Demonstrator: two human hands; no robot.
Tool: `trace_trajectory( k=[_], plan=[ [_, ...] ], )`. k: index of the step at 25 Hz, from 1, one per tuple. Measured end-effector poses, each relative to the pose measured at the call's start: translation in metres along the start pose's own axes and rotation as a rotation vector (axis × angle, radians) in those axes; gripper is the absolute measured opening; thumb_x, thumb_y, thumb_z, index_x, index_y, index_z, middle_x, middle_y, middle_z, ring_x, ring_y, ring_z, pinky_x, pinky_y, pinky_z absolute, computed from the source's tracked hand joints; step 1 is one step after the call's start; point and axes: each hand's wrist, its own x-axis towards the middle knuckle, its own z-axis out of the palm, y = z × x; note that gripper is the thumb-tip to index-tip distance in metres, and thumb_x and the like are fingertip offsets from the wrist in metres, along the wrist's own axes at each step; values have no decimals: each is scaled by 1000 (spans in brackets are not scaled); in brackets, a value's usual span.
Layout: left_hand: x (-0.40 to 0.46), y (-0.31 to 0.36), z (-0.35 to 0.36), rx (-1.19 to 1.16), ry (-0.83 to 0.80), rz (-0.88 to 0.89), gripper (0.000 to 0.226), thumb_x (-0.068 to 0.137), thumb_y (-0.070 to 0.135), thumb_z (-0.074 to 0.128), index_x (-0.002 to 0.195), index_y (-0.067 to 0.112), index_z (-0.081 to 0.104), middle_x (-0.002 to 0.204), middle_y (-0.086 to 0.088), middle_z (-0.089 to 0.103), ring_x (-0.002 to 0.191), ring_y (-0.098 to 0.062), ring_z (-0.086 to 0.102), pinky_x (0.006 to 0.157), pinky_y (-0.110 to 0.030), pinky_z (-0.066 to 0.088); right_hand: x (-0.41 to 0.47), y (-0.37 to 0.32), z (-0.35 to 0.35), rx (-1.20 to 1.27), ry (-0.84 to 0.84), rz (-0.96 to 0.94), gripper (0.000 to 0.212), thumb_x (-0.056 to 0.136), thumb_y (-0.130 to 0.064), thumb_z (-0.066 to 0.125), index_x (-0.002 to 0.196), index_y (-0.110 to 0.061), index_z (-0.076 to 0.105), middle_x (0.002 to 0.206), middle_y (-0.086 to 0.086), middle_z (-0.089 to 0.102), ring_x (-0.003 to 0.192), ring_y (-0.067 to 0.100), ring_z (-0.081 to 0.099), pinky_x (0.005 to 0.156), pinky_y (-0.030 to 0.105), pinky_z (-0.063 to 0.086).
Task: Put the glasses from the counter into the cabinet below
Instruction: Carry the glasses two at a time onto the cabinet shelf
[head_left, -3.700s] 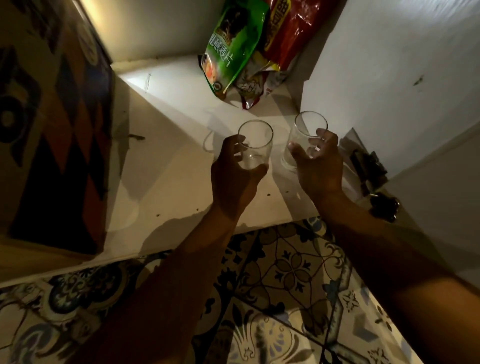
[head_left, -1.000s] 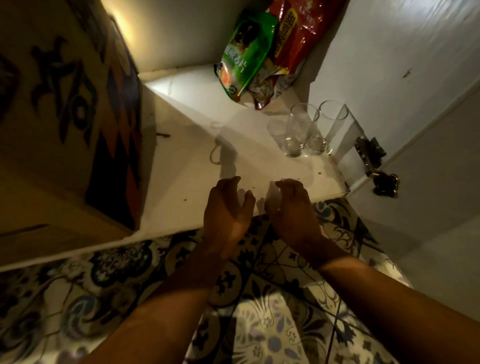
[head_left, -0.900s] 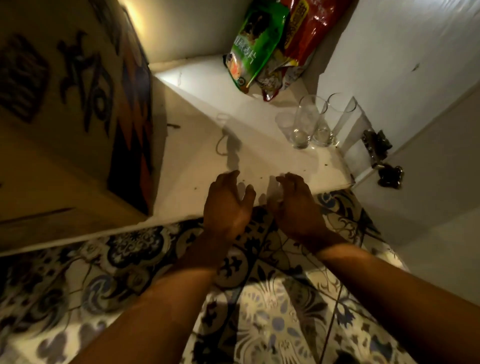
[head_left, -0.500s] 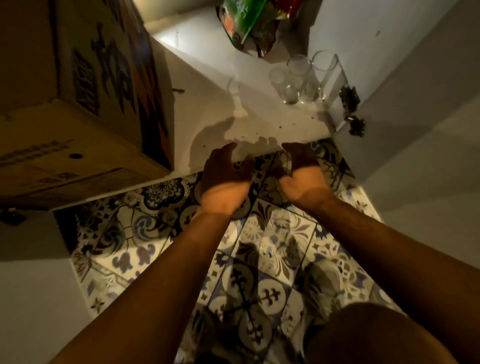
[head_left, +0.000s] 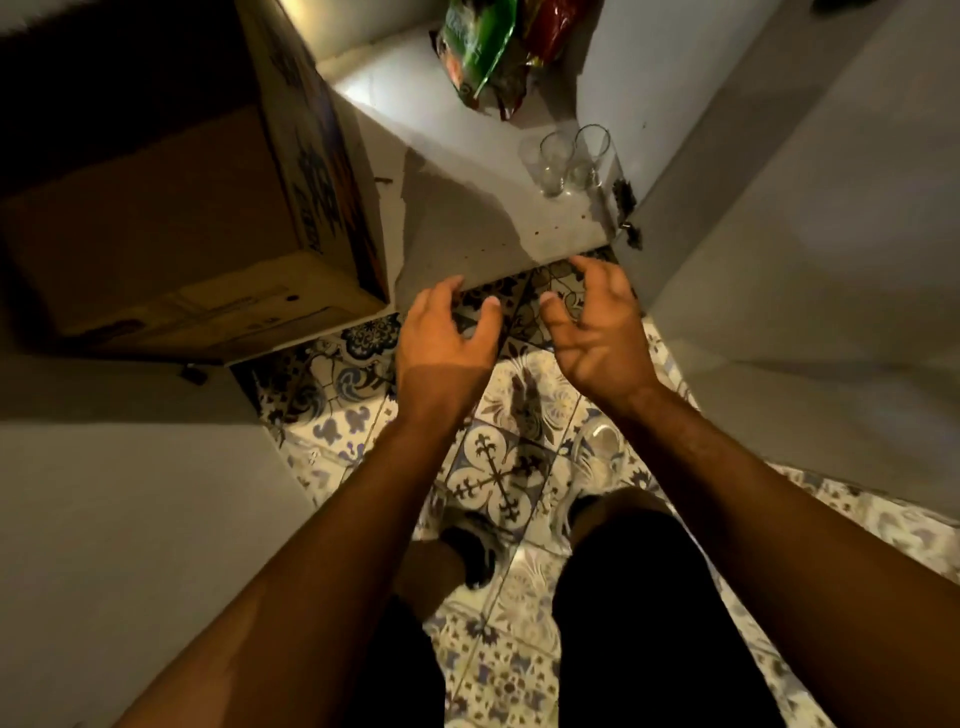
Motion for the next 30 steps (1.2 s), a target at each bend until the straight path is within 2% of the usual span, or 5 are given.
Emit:
trace_trajectory(
  k=[8, 12, 18, 27, 30],
  plan=[
    [-73, 98, -147, 2, -16, -70, 46, 97, 46, 56, 132, 17, 60, 127, -2, 62, 117, -17, 58, 97, -27, 44, -80, -128, -105, -15, -193, -38, 56, 101, -40, 49, 149, -11, 40, 151, 9, 35, 137, 23, 41, 114, 29, 34],
    [-101, 131, -208, 21, -20, -79, 47, 96, 46, 55, 130, 15, 62, 125, -4, 64, 115, -19, 61, 98, -32, 48, -111, -181, -153, -61, -319, -119, 56, 101, -38, 51, 149, -11, 40, 152, 8, 34, 140, 22, 36, 116, 25, 27],
    [-140, 172, -284, 53, 68, -143, 40, 94, 46, 56, 125, 21, 64, 121, 0, 65, 111, -18, 62, 94, -36, 52, -132, -263, -214, -66, -456, -339, 53, 99, -34, 55, 146, -15, 42, 145, 3, 42, 132, 19, 45, 111, 30, 39],
    [-129, 174, -388, -108, 436, -238, 41, 94, 42, 60, 128, 20, 62, 120, 3, 66, 107, -11, 63, 93, -32, 54, -106, -377, -235, -23, -493, -600, 50, 99, -28, 57, 146, -17, 45, 140, 0, 48, 124, 6, 44, 102, 15, 31],
    [-109, 155, -432, -169, 532, -240, 39, 93, 41, 63, 126, 21, 63, 115, 4, 67, 101, -9, 64, 90, -34, 57, -96, -424, -217, 4, -453, -630, 48, 98, -30, 57, 144, -17, 47, 140, 0, 51, 126, 11, 49, 106, 22, 38]
  ],
)
